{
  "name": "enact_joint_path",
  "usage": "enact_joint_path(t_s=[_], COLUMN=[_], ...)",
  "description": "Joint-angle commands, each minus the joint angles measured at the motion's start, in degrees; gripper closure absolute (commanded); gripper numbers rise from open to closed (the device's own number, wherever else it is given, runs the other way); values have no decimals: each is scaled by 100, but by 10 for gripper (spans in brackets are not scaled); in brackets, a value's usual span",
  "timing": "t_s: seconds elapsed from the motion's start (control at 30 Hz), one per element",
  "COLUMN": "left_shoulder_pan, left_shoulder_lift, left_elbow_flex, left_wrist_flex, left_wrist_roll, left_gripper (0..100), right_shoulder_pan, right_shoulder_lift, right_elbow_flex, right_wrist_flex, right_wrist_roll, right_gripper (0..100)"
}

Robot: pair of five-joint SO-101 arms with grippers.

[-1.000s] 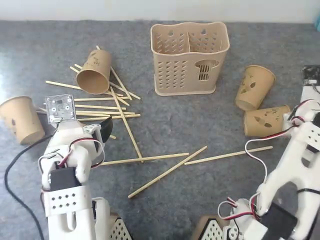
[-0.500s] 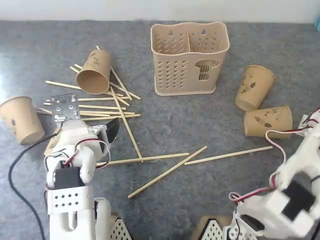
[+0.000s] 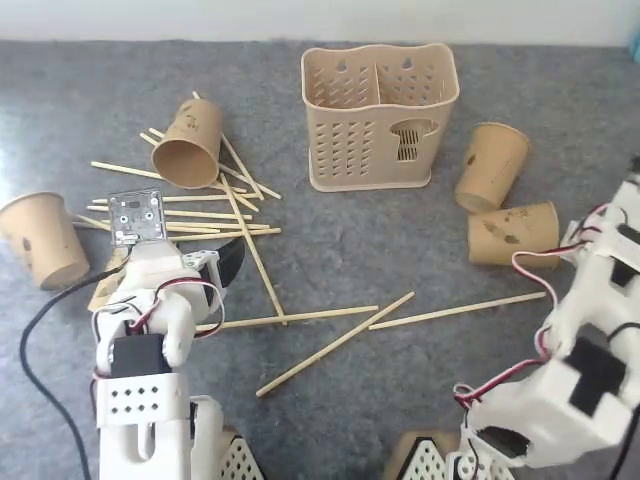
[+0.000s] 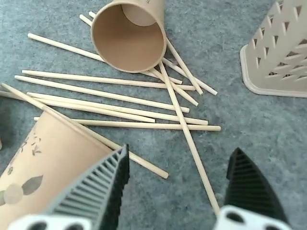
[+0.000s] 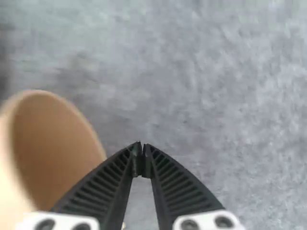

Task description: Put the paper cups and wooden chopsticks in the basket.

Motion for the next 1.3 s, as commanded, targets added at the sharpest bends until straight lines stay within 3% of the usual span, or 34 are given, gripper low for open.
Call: enact_joint_path(t_s=[0.0, 0.37, 0.63, 0.77, 0.93, 1.13, 1.27], left_shoulder_pan=[44, 44, 35, 35, 44, 44, 44], left_shoulder_lift=[44, 18, 18, 26, 26, 44, 53], left_elbow_flex=[-22, 338, 347, 426, 611, 620, 629], left_wrist_flex=[-158, -580, -580, -615, -879, -888, -914], left_wrist_roll=[70, 70, 70, 53, 44, 62, 62], left_gripper=[688, 688, 688, 688, 688, 688, 688], right_shoulder_pan=[-426, -1842, -2519, -2958, -3538, -3670, -3565], right_shoulder_lift=[-778, -1516, -1481, -1552, -1859, -3116, -4286], right_elbow_flex=[-316, -316, -316, -334, -334, -343, -343], right_wrist_flex=[259, 1024, 831, 1007, 1262, 1622, 2062], right_wrist_roll=[-79, -756, -967, -905, -220, 105, 141], right_gripper=[986, 986, 984, 983, 981, 869, 859])
